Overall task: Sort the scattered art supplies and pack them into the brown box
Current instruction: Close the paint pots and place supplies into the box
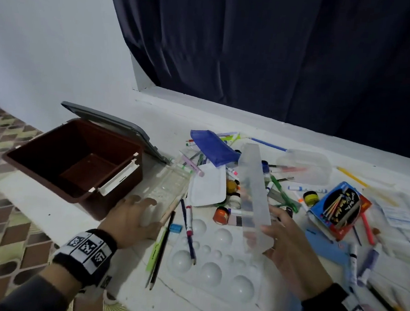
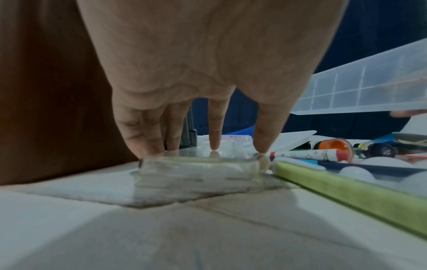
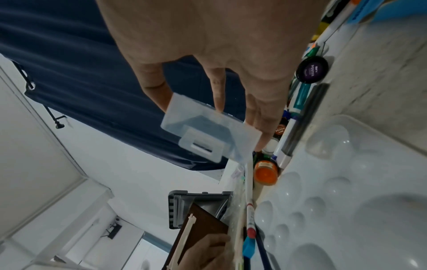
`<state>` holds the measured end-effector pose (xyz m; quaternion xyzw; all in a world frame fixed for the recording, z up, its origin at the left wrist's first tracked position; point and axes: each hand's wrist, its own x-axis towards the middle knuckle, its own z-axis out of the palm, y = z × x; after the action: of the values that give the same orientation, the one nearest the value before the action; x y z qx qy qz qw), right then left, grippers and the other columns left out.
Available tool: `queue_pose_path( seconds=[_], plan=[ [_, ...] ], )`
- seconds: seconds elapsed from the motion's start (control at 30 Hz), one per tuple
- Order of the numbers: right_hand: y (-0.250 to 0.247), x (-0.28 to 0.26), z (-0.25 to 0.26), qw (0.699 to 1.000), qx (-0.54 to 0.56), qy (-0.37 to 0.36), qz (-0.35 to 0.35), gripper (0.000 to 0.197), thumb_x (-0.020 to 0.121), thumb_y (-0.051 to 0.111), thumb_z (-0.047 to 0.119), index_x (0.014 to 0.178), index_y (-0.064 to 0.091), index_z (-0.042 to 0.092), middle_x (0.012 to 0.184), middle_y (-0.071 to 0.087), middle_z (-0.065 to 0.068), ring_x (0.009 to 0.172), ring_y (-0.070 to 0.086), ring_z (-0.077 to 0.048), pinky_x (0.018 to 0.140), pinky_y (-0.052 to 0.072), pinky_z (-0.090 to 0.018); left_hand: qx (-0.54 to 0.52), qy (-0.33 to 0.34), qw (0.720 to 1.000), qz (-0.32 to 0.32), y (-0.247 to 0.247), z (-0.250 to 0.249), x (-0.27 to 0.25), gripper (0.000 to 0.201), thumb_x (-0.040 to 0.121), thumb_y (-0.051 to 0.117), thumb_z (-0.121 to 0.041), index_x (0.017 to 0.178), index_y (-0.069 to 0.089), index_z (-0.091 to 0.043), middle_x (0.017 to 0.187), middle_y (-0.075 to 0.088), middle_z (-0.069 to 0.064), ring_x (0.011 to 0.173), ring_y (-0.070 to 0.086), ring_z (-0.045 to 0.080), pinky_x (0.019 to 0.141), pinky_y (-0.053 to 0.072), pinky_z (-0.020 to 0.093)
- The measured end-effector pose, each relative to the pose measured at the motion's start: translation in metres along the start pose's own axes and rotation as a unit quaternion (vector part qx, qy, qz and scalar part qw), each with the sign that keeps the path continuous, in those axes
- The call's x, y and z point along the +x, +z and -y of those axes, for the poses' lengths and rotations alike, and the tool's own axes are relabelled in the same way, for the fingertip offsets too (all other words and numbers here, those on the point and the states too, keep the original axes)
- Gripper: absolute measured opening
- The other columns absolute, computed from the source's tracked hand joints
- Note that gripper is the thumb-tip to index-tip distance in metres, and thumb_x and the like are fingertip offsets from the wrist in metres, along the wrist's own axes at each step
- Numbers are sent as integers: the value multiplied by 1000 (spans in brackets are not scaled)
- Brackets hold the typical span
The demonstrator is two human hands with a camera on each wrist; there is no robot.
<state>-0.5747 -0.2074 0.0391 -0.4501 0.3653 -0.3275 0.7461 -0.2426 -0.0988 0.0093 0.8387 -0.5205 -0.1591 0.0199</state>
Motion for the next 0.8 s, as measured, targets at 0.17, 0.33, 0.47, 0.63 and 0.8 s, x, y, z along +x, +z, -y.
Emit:
queue_pose_path(
  seconds=[0.17, 0.33, 0.47, 0.63, 0.8],
  plan=[
    [14, -17, -13, 1000, -8, 11, -21, 41, 84, 65, 5, 124, 60, 16, 111, 71, -14, 98, 69, -37, 84, 54, -45, -22, 31, 999, 2, 3, 6, 11, 70, 79, 50, -69, 137, 42, -32, 127, 59, 11, 115, 53, 30, 102, 42, 37],
    [31, -32, -27, 994, 71, 35, -71, 35, 89, 53, 11, 121, 65, 10, 118, 69, -18, 101, 65, -43, 91, 48, -49, 52, 84, 993, 67, 5, 15, 18, 93, 81, 56, -67, 156, 13, -32, 158, 29, 13, 148, 18, 31, 122, 16, 42],
    [52, -40, -43, 986, 108, 65, -110, 52, 78, 63, 30, 125, 60, 8, 117, 69, -17, 103, 66, -43, 80, 53, -46, 37, 113, 991, 66, 5, 25, 18, 98, 75, 56, -72, 156, 14, -37, 162, 22, 14, 151, 13, 30, 123, 16, 45],
    [74, -53, -59, 975, 145, 44, -160, 42, 95, 42, 30, 125, 60, 6, 115, 70, -19, 105, 65, -45, 89, 48, -51, -86, 193, 976, -60, -14, 20, 9, 88, 70, 35, -76, 142, 50, -29, 145, 47, 18, 134, 42, 34, 112, 35, 37],
    [92, -62, -70, 960, 176, 30, -215, 41, 99, 35, 33, 123, 61, 12, 113, 71, -19, 105, 65, -45, 89, 47, -49, -258, 258, 916, -167, -34, -5, 14, 47, 95, 43, -55, 125, 62, -22, 119, 67, 4, 108, 62, 21, 93, 45, 26]
  ],
)
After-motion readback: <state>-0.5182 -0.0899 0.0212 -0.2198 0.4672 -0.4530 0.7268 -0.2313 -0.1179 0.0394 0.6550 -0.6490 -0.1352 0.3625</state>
